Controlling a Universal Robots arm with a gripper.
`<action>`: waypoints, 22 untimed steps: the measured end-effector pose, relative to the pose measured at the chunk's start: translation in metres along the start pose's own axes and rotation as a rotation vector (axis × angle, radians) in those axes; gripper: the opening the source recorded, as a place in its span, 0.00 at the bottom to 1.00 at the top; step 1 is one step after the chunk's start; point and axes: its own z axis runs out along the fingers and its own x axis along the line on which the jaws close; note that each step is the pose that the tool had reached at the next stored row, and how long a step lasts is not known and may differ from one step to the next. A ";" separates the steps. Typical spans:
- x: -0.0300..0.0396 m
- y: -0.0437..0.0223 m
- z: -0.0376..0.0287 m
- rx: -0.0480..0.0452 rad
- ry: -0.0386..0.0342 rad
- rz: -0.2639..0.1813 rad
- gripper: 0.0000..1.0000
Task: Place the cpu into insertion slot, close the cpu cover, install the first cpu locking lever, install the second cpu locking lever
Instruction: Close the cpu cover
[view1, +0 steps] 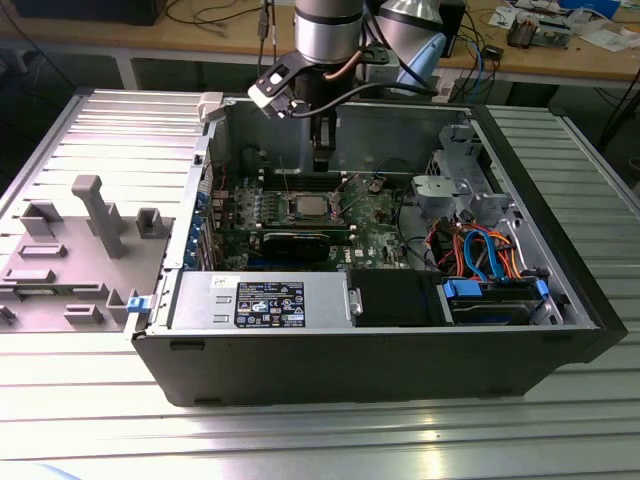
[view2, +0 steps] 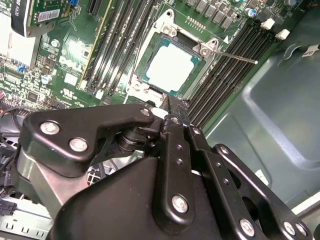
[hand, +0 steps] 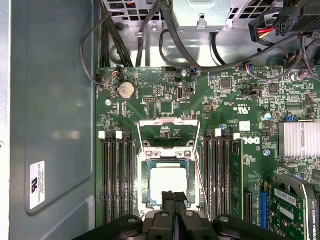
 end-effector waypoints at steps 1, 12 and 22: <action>0.0000 0.0006 0.0000 0.0001 -0.0001 0.000 0.11; 0.0000 0.0042 0.0001 0.0000 0.0000 0.000 0.11; 0.0001 0.0075 0.0002 0.0000 0.0000 0.000 0.11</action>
